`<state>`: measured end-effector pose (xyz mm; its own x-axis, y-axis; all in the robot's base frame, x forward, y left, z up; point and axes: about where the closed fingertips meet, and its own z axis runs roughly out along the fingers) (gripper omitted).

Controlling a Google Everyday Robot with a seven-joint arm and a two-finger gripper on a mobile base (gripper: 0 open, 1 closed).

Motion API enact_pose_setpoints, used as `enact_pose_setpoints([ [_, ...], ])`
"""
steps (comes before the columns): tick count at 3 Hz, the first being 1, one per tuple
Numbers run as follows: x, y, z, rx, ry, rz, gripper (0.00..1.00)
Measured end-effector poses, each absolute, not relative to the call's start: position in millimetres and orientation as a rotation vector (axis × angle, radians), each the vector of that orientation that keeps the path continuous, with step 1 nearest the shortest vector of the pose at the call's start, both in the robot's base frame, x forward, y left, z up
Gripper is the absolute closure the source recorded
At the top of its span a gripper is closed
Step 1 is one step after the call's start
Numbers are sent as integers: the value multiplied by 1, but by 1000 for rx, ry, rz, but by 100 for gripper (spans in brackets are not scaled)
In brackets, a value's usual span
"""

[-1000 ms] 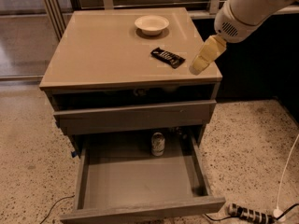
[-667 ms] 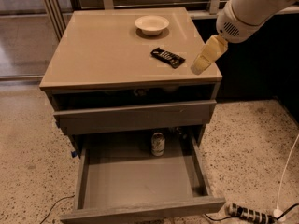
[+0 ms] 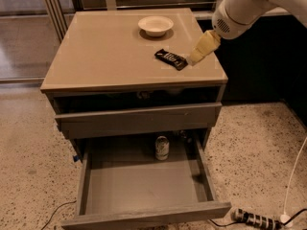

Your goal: Place rxbar chocolate into middle drawer

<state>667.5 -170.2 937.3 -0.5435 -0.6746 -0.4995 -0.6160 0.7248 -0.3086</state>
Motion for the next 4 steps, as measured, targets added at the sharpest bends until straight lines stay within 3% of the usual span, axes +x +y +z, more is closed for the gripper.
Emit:
enact_pose_setpoints([
  [4, 727, -118, 908, -850, 2389, 84, 0],
])
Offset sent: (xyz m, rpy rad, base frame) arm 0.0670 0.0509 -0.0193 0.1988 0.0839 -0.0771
